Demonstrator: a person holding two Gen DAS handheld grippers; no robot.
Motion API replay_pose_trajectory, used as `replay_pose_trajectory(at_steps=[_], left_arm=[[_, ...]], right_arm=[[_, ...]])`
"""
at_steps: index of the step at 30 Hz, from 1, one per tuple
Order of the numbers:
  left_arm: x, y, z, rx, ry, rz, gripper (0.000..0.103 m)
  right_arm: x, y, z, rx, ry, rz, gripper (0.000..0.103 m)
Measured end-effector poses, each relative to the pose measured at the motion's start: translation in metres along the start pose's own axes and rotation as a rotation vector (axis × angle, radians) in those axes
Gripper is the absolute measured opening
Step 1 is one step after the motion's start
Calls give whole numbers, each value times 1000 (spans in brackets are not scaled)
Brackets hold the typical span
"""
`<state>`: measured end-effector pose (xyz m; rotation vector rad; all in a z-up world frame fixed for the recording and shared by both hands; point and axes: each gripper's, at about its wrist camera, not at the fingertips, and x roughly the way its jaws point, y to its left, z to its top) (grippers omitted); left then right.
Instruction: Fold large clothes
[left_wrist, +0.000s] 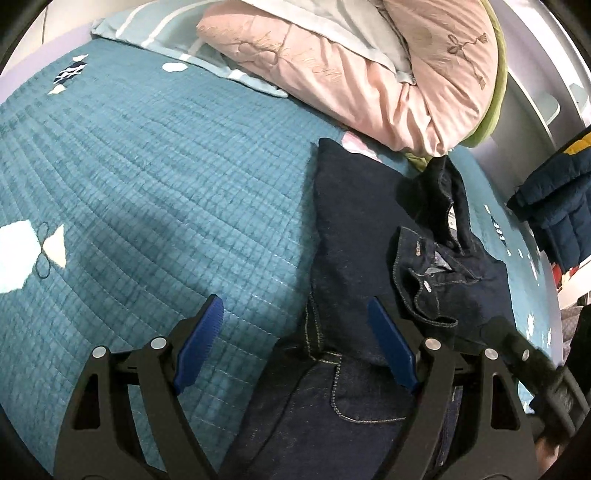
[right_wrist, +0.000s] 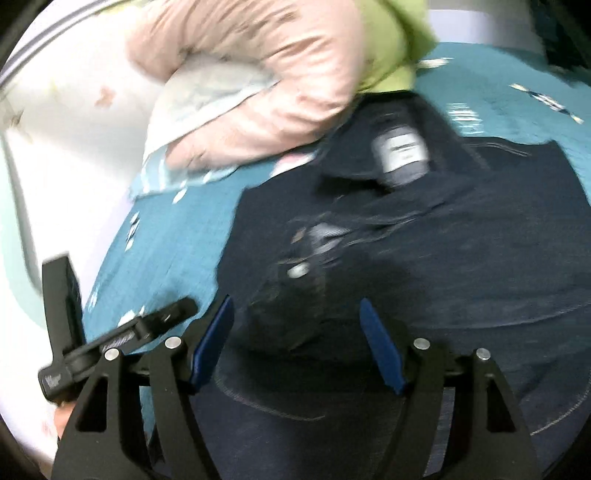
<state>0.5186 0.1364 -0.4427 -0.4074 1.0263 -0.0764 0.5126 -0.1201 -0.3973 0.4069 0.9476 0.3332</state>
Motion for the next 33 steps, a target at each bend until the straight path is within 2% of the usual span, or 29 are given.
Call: replay_pose_trajectory(at_steps=[4, 9, 12, 15, 18, 20, 23, 25, 26, 29, 31, 33], left_arm=[[3, -3, -1, -4, 10, -9, 82], [8, -10, -1, 18, 21, 0, 82], [11, -14, -1, 25, 26, 1, 82], [15, -18, -2, 33, 34, -3, 82], [16, -21, -3, 43, 44, -12, 82], [15, -22, -2, 35, 47, -32, 82], [16, -22, 8, 7, 57, -47, 83], [21, -23, 25, 13, 63, -54, 83], [26, -25, 37, 21, 73, -34, 83], [39, -39, 69, 114, 93, 8, 83], [51, -43, 91, 120, 112, 36, 83], [65, -47, 107, 126, 143, 53, 83]], right_arm=[[24, -28, -4, 81, 102, -12, 67], [31, -21, -6, 19, 124, -59, 71], [18, -28, 0, 68, 107, 10, 71], [-8, -36, 13, 73, 41, 57, 71], [-37, -55, 33, 52, -20, 19, 71], [-50, -75, 50, 56, -49, -43, 71], [-64, -114, 78, 48, -64, -189, 71], [-64, -140, 97, 53, -42, -274, 71], [-63, -154, 106, 75, -27, -307, 71], [-52, -192, 126, 159, 34, -338, 71], [-39, -218, 138, 223, 91, -329, 71], [-25, -232, 145, 265, 107, -314, 71]])
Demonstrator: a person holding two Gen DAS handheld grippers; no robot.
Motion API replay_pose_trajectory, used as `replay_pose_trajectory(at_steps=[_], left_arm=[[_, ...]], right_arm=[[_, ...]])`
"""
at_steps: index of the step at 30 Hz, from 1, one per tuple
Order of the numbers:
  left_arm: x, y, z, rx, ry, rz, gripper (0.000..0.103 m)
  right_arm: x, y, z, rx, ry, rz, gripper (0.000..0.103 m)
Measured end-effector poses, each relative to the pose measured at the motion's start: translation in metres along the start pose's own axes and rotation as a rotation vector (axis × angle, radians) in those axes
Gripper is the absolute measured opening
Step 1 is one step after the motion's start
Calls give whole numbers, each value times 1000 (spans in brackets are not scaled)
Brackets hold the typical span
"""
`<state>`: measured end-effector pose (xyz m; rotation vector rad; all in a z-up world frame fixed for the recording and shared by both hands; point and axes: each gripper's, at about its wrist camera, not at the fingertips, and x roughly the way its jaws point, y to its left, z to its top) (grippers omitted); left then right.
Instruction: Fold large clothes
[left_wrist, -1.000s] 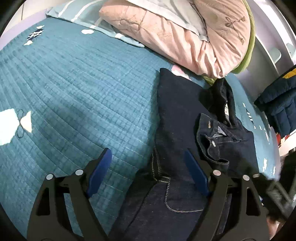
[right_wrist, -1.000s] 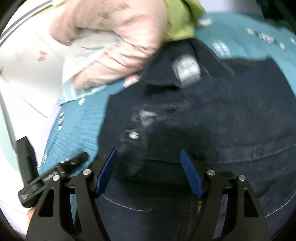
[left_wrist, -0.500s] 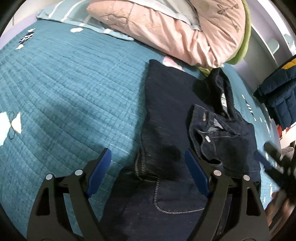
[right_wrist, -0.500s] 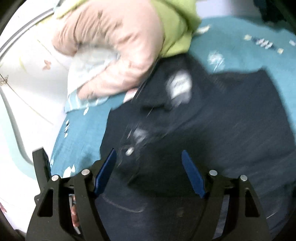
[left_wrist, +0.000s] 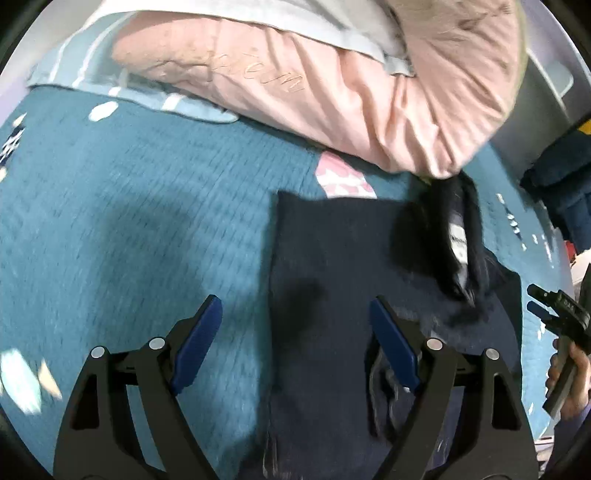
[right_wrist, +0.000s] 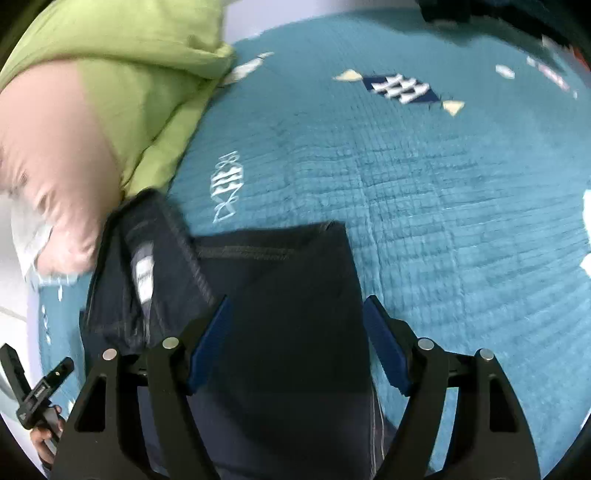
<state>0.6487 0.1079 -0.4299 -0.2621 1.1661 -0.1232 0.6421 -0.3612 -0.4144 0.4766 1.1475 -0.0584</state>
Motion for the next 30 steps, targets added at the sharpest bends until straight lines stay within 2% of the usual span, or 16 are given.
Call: replay_pose_trajectory(at_steps=[4, 6, 9, 11, 12, 14, 19, 20, 21, 22, 24, 25, 27, 30], left_arm=[[28, -10, 28, 39, 55, 65, 83], [45, -10, 36, 31, 96, 91, 83], [59, -7, 48, -3, 106, 116, 83], [67, -9, 53, -5, 130, 120, 83], [70, -11, 53, 7, 136, 133, 83], [77, -21, 55, 64, 150, 177, 83], [82, -29, 58, 77, 167, 224, 85], [81, -32, 58, 94, 168, 235, 83], [81, -35, 58, 108, 167, 233, 75], [80, -42, 58, 122, 169, 231, 72], [77, -52, 57, 162, 169, 227, 52], [76, -56, 57, 177, 163, 238, 49], [72, -60, 55, 197, 145, 267, 32], [63, -54, 53, 190, 107, 246, 22]], right_arm=[[22, -6, 15, 52, 39, 2, 71], [24, -3, 18, 47, 45, -8, 71], [32, 2, 27, 17, 69, -23, 71], [38, 3, 28, 10, 97, -29, 65], [41, 3, 29, 3, 112, -43, 59], [47, 2, 30, -20, 125, -63, 55], [54, -5, 31, -33, 130, -49, 43], [54, -6, 31, -34, 129, -46, 40], [54, -7, 31, -35, 127, -46, 34], [55, -7, 31, -36, 128, -45, 32], [50, -8, 31, -36, 107, -39, 19], [47, -7, 31, -48, 90, -44, 16], [39, -9, 26, -63, 70, -35, 11], [29, -11, 21, -77, 36, -10, 10]])
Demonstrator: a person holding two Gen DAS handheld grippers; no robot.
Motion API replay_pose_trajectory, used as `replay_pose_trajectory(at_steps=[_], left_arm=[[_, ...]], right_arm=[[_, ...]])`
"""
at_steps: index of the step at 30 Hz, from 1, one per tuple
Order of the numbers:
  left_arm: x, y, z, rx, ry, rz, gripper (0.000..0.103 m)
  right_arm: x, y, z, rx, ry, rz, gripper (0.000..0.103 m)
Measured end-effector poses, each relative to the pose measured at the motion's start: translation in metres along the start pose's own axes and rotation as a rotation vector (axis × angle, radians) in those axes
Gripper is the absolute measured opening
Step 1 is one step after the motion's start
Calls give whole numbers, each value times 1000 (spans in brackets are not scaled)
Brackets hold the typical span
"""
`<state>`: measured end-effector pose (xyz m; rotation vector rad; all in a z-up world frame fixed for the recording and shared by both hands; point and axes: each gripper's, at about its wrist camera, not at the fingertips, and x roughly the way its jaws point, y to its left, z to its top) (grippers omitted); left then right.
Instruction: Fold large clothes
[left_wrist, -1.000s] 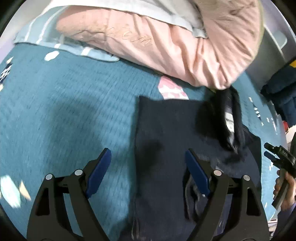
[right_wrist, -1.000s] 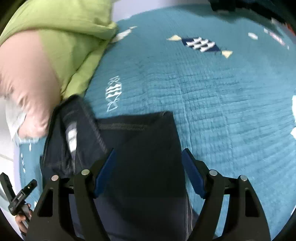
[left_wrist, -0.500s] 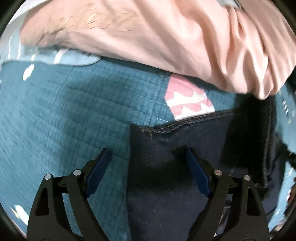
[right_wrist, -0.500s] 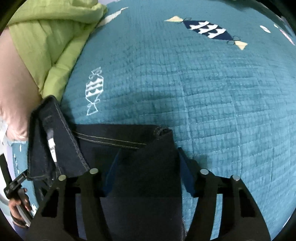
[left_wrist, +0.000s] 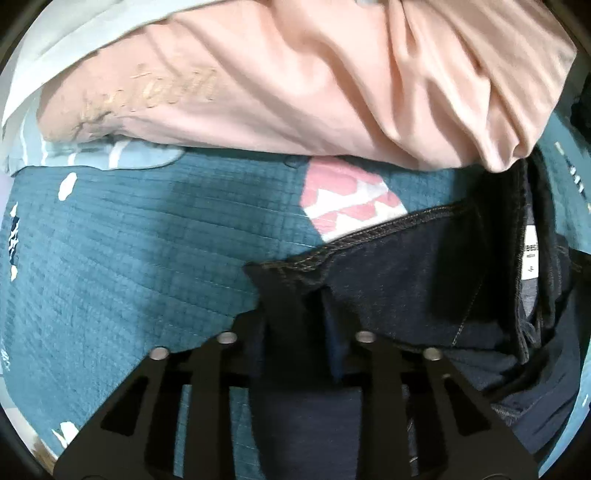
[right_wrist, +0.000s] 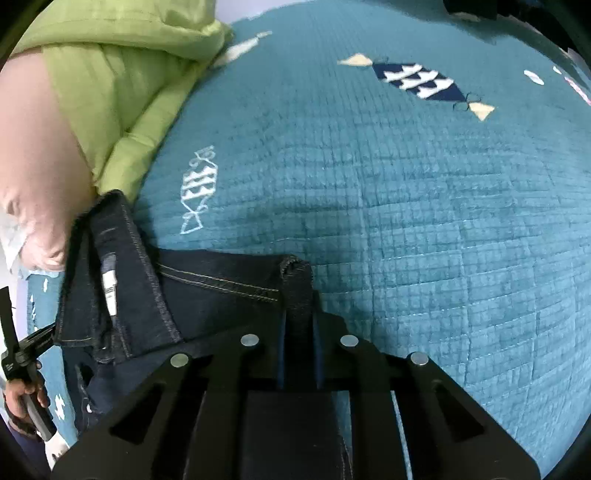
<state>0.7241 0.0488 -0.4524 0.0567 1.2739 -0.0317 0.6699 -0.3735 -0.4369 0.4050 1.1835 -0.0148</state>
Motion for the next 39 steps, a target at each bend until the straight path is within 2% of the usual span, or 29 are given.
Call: replay_pose_trajectory(at_steps=[5, 10, 13, 18, 21, 25, 28, 29, 30, 32, 37, 39], left_arm=[[-29, 5, -8, 9, -69, -47, 15], [-80, 2, -25, 30, -145, -116, 14], [-109, 6, -56, 22, -178, -155, 14], [-139, 14, -91, 18, -227, -143, 12], [-159, 18, -119, 3, -225, -156, 12], [-160, 25, -138, -8, -196, -165, 12], [-159, 31, -140, -80, -194, -174, 13], [-155, 33, -137, -103, -185, -199, 15], [-148, 36, -134, -118, -181, -206, 23], [-136, 38, -124, -135, -170, -202, 33], [-102, 44, -92, -213, -158, -221, 48], [-84, 44, -76, -231, -151, -231, 50]], right_arm=[[-30, 0, -10, 14, -70, 68, 10], [-70, 8, -21, 28, -134, 167, 9], [-89, 16, -31, 17, -160, 207, 9], [-132, 18, -60, 30, -177, 273, 9], [-153, 25, -75, 4, -174, 289, 9], [-175, 38, -97, -43, -162, 274, 9], [-177, 44, -103, -58, -154, 258, 9], [-176, 45, -104, -52, -156, 260, 9], [-175, 46, -105, -49, -159, 262, 9], [-173, 46, -107, -48, -163, 269, 9], [-162, 33, -107, -43, -158, 303, 9], [-159, 26, -107, -39, -154, 320, 9]])
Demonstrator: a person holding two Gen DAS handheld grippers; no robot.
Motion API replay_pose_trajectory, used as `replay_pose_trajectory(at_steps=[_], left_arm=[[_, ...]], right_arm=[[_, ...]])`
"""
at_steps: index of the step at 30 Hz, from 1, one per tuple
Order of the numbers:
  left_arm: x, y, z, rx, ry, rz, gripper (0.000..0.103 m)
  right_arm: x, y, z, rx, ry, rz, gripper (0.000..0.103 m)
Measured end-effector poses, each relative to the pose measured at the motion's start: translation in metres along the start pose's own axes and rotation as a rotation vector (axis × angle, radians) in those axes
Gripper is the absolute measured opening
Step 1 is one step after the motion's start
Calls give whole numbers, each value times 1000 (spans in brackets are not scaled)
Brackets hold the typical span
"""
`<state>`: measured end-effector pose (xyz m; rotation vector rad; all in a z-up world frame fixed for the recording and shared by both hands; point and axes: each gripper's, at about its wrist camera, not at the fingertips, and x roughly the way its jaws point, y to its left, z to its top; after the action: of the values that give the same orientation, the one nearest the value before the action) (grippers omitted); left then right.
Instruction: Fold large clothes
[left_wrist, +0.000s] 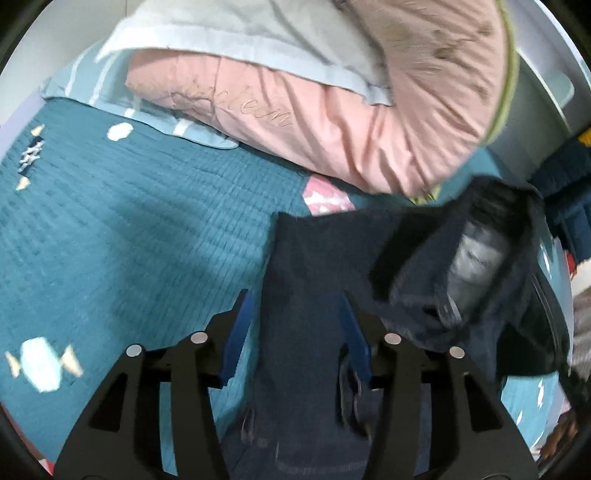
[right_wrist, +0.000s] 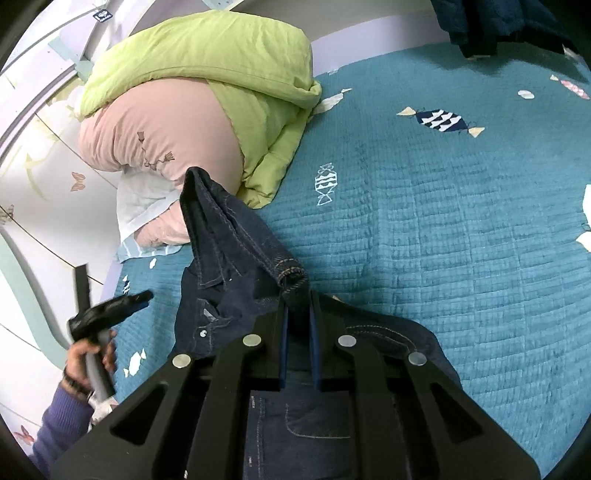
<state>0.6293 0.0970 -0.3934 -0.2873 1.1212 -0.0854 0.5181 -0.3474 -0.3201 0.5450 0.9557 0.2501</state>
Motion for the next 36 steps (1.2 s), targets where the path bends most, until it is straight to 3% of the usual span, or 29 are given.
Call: replay_pose_trajectory(at_steps=[8, 14, 15, 18, 22, 28, 36], left_arm=[[65, 1, 36, 4, 35, 30, 50], [85, -6, 45, 28, 55, 29, 48], [85, -7, 45, 41, 57, 25, 34], [81, -14, 43, 101, 52, 69, 13], [53, -13, 41, 110, 0, 37, 11], [-24, -16, 25, 148, -85, -42, 10], [-118, -9, -60, 82, -178, -136, 9]], right_arm=[[4, -28, -4, 18, 18, 48, 9], [4, -38, -2, 39, 17, 69, 9], [4, -38, -2, 38, 15, 69, 9], [5, -39, -2, 48, 13, 69, 9], [1, -39, -5, 54, 12, 53, 9], [-10, -40, -8, 89, 11, 47, 9], [-56, -37, -38, 129, -5, 37, 9]])
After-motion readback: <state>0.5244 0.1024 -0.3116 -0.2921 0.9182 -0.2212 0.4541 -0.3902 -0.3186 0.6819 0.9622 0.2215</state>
